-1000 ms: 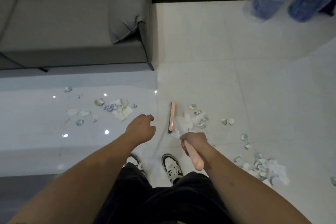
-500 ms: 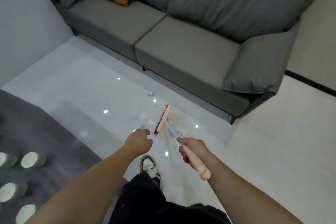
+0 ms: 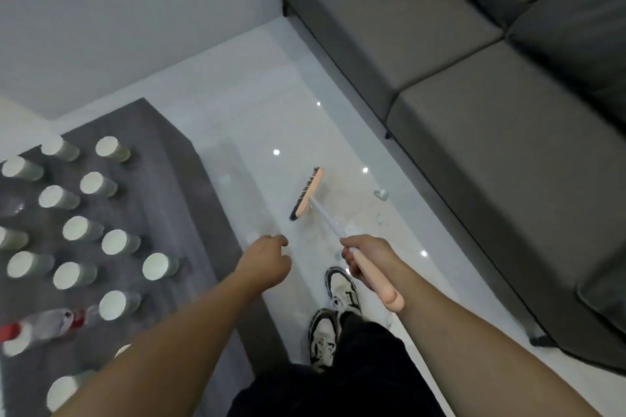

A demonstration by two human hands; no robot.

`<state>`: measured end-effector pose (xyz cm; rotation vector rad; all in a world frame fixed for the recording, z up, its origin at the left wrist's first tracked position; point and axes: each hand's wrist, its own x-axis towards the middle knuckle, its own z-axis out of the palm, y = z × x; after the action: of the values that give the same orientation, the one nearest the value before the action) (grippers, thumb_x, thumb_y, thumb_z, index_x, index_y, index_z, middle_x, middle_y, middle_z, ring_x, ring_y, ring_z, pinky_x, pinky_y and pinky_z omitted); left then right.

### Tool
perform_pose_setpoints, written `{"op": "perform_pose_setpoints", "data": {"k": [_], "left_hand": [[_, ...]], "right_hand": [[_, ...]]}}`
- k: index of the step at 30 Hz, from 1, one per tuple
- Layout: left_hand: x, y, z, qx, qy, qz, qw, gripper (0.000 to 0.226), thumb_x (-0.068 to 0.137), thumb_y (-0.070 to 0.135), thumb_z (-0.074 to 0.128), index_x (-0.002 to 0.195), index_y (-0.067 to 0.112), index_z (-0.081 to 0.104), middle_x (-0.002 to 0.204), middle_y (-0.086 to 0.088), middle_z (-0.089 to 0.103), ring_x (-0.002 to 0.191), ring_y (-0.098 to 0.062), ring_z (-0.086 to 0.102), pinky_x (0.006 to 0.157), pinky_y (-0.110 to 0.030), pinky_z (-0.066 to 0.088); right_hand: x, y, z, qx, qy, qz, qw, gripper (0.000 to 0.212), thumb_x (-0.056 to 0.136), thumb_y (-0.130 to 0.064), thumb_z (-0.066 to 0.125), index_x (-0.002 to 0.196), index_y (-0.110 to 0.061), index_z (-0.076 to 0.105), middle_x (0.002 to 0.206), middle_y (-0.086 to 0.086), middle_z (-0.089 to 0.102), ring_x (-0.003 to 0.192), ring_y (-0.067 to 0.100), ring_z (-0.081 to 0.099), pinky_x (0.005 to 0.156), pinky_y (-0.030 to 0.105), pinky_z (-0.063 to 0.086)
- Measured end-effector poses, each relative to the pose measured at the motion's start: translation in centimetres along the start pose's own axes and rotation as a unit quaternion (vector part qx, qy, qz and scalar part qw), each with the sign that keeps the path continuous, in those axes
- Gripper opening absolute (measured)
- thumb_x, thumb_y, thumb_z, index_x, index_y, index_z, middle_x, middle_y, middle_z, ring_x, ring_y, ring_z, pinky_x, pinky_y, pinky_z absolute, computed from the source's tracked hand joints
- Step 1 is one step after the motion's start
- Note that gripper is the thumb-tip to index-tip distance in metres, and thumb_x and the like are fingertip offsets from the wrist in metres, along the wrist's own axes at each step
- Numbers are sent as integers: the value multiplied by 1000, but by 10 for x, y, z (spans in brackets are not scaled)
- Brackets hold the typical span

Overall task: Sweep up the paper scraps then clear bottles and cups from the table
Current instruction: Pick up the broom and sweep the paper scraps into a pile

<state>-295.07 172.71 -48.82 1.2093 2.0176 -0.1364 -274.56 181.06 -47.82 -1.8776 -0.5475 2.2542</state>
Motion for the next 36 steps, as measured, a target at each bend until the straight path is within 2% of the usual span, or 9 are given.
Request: {"op": "perform_pose_setpoints", "data": {"k": [6,9,12,14,18,23,25,30,36], "left_hand": [[18,-27,-11,-23,-42,-99,994,46,88,27,51,133,18,53,129,-9,54,116,-25,53,97,-36,44],[31,-23,-14,-43,-32,-101,993,41,88,24,50,127,18,57,120,-9,57,111,-26,55,94,-36,46],[42,-15,-14,-62,-28,-90,994,41,88,22,50,128,17,57,119,-10,57,109,-26,55,93,-34,45],[50,-13,-15,-70,-46,-96,992,45,88,22,50,133,18,52,128,-7,54,116,-23,52,95,-33,43],[72,-5,-28,-62,-65,-102,991,49,87,22,48,136,18,49,134,-9,51,119,-25,51,96,-35,44],[107,23,-66,-49,-41,-59,996,50,88,21,46,138,18,48,135,-8,51,117,-24,51,85,-28,40],[121,34,-83,-44,-24,-31,998,50,88,21,45,138,19,48,135,-7,51,116,-23,52,83,-27,40],[157,50,-121,2,-29,26,999,49,87,23,47,136,21,50,132,-6,52,118,-23,50,94,-31,41],[220,38,-154,99,-81,99,987,49,86,21,50,135,17,52,134,-8,53,121,-24,50,98,-32,41]], "right_hand": [[45,-10,41,-130,-22,81,988,9,85,-4,66,79,0,60,54,10,54,37,16,45,37,19,37],[58,-11,43,-185,-36,127,974,9,84,-5,68,81,2,62,53,9,54,35,15,44,35,19,36],[65,-14,39,-242,-9,147,959,8,83,-1,69,81,3,63,47,10,54,31,16,44,34,18,36],[67,-19,32,-265,23,136,954,7,81,4,69,79,3,63,41,9,52,29,18,44,35,18,37],[66,-36,5,-229,71,96,966,10,75,10,69,74,0,66,49,12,55,35,19,44,40,19,37],[58,-59,1,-241,65,35,968,16,74,8,67,81,-5,62,55,15,56,35,20,49,40,22,42],[59,-72,9,-204,64,18,977,17,72,8,66,82,-4,63,52,14,55,37,21,49,42,23,42],[82,-112,44,-38,52,19,998,7,76,4,70,80,1,66,54,14,56,38,19,48,40,21,39],[133,-124,93,135,64,66,987,8,84,-2,71,83,-3,64,57,13,57,41,17,48,39,20,39]]}}
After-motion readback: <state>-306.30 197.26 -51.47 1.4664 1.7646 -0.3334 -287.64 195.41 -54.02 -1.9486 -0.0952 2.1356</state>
